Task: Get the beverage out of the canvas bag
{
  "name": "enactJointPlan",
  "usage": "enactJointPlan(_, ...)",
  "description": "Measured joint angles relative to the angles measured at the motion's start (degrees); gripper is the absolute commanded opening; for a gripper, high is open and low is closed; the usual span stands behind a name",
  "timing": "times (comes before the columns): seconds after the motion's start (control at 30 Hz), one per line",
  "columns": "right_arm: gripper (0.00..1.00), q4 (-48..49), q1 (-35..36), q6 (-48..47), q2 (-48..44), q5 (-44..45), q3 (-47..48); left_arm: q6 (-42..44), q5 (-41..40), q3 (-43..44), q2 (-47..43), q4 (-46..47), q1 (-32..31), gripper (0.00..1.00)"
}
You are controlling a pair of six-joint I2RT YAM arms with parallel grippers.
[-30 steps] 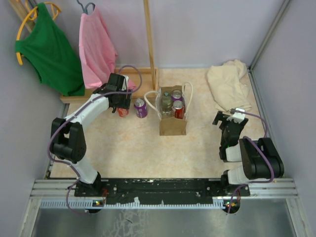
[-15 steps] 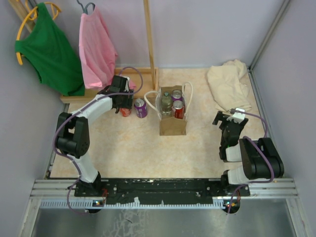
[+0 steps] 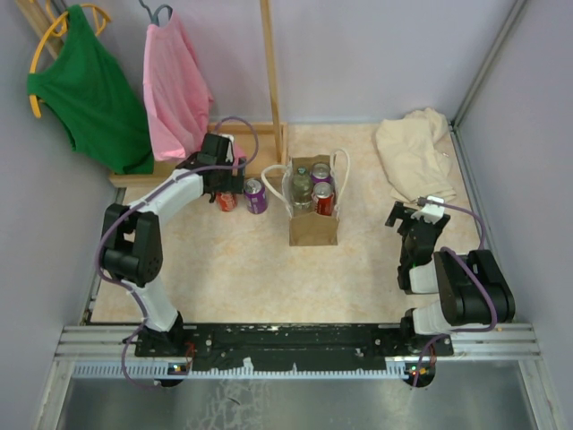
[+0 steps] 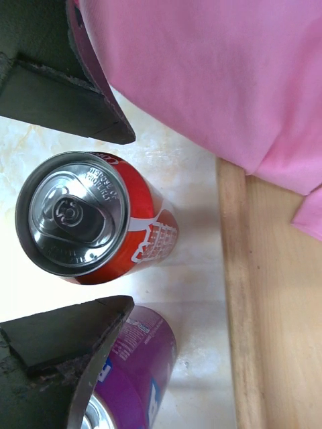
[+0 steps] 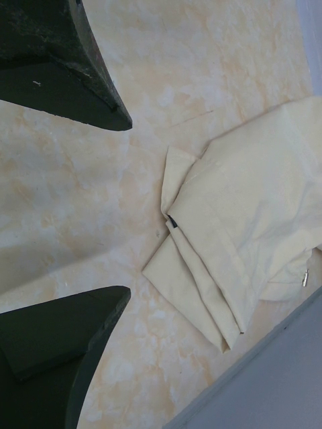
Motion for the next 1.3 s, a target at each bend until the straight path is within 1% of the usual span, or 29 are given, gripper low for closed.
enactJointPlan(0.2, 0.99, 0.0, 0.0, 0.0, 0.0, 0.0, 0.0, 0.0, 0.15, 2.62, -0.42, -0.39, 0.0, 1.0)
enactJointPlan(0.33, 0.99, 0.0, 0.0, 0.0, 0.0, -0.02, 0.0, 0.52, 1.64, 3.52, -3.3, -0.57, 0.0, 1.0)
enactJointPlan(0.47, 0.99, 0.0, 0.0, 0.0, 0.0, -0.02, 0.0, 2.34, 6.58, 3.72, -9.49, 0.35, 0.0, 1.0)
enactJointPlan(0.63, 0.99, 0.0, 0.0, 0.0, 0.0, 0.0, 0.0, 4.98, 15.08, 3.85, -19.56, 5.62, -0.85, 1.0)
enactJointPlan(0.7, 0.99, 0.0, 0.0, 0.0, 0.0, -0.02, 0.0, 6.25, 17.92, 4.83, -22.1, 6.67, -2.1, 1.0)
enactJointPlan(0.77, 0.99, 0.0, 0.0, 0.0, 0.0, 0.0, 0.0, 8.13, 19.71, 6.36, -23.1, 7.61, -4.76, 1.0)
enactJointPlan(0.93, 0.99, 0.0, 0.0, 0.0, 0.0, 0.0, 0.0, 13.57, 21.22, 9.03, -20.74, 7.56, -14.23, 1.0)
enactJointPlan(1.0, 0.99, 0.0, 0.0, 0.0, 0.0, -0.02, 0.0, 14.75, 22.34, 10.25, -18.18, 6.99, -16.33, 1.0)
enactJointPlan(1.13, 0.99, 0.0, 0.0, 0.0, 0.0, 0.0, 0.0, 16.5, 24.5, 13.05, -11.74, 5.27, -18.56, 1.0)
enactJointPlan(1.3, 0.99, 0.0, 0.0, 0.0, 0.0, -0.02, 0.0, 17.86, 25.88, 18.97, -3.21, 1.36, -20.5, 0.99)
